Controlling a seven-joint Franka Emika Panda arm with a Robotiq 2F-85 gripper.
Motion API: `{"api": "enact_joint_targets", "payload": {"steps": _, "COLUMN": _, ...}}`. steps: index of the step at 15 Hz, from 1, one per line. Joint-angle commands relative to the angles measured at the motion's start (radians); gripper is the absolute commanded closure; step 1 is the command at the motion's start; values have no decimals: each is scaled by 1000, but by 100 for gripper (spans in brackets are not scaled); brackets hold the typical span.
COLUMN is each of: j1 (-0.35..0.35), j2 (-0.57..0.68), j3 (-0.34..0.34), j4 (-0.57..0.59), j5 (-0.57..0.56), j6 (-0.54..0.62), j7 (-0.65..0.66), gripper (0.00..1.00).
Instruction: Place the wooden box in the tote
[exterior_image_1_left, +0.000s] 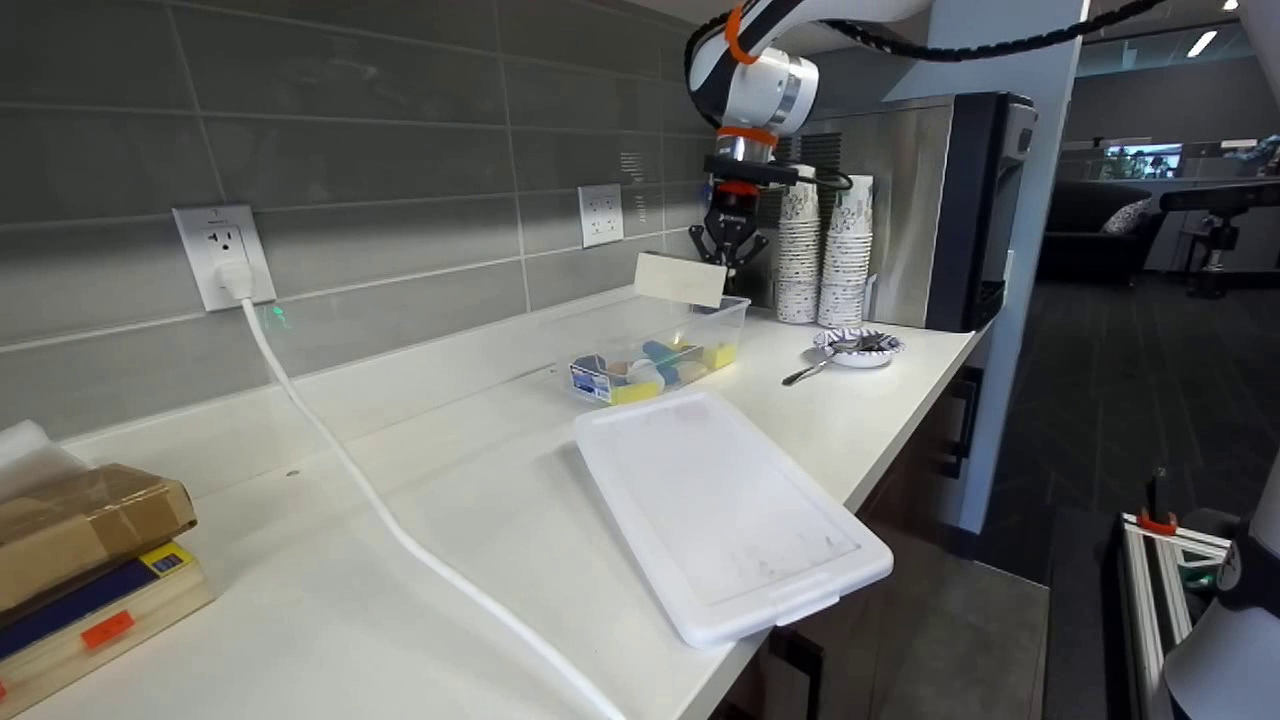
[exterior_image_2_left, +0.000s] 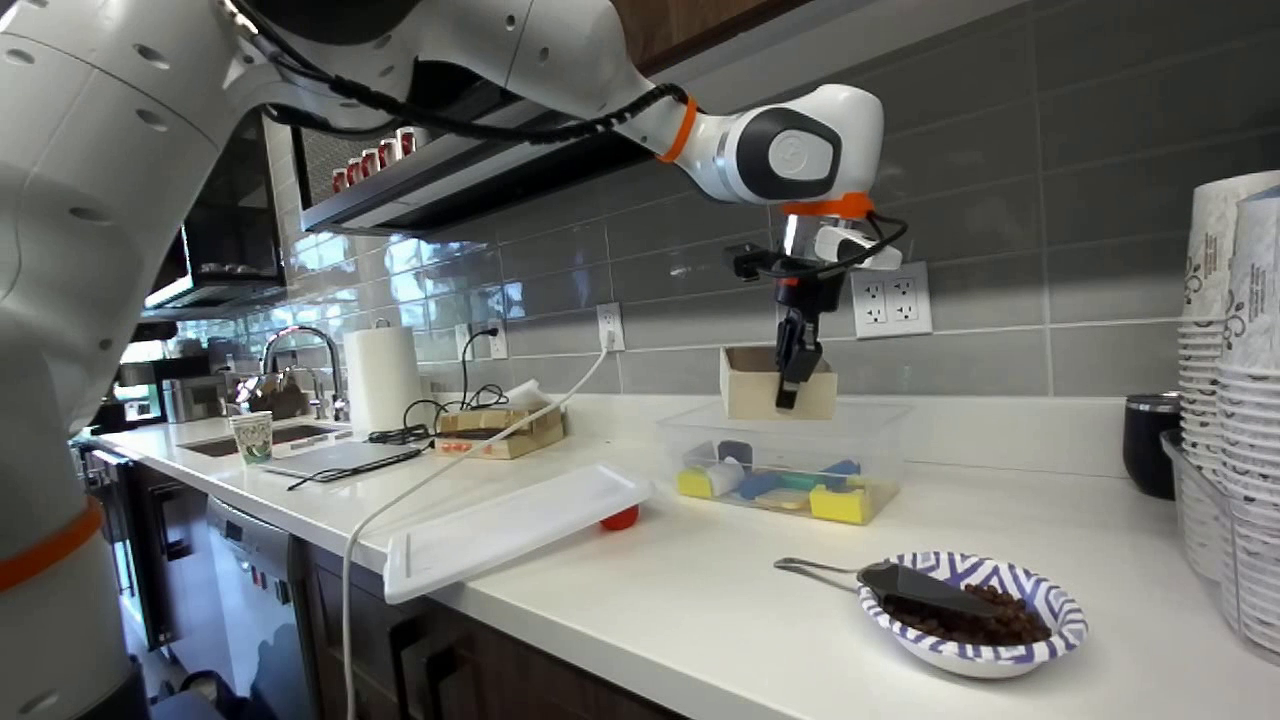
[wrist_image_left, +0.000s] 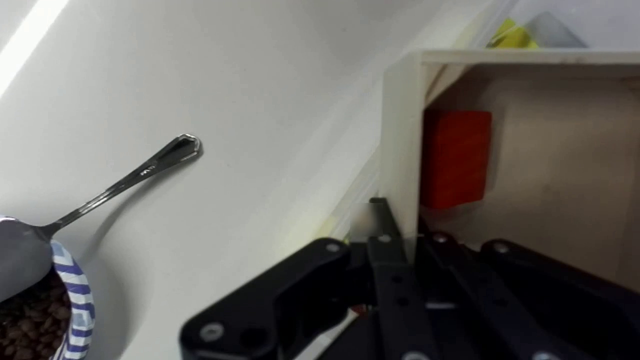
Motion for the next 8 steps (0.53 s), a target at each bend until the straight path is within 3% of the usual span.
{"api": "enact_joint_targets", "payload": {"steps": 1, "j1": -18, "j2": 63, "j3": 23, "j4": 90, "j5": 50, "j6": 7, "j7": 31, "gripper": 98}}
{"api": "enact_joint_targets", "payload": {"steps": 8, "j1": -21, "j2": 123, "j3": 38, "j4": 117, "j5": 80, "j6": 56, "j7": 73, "gripper": 98}}
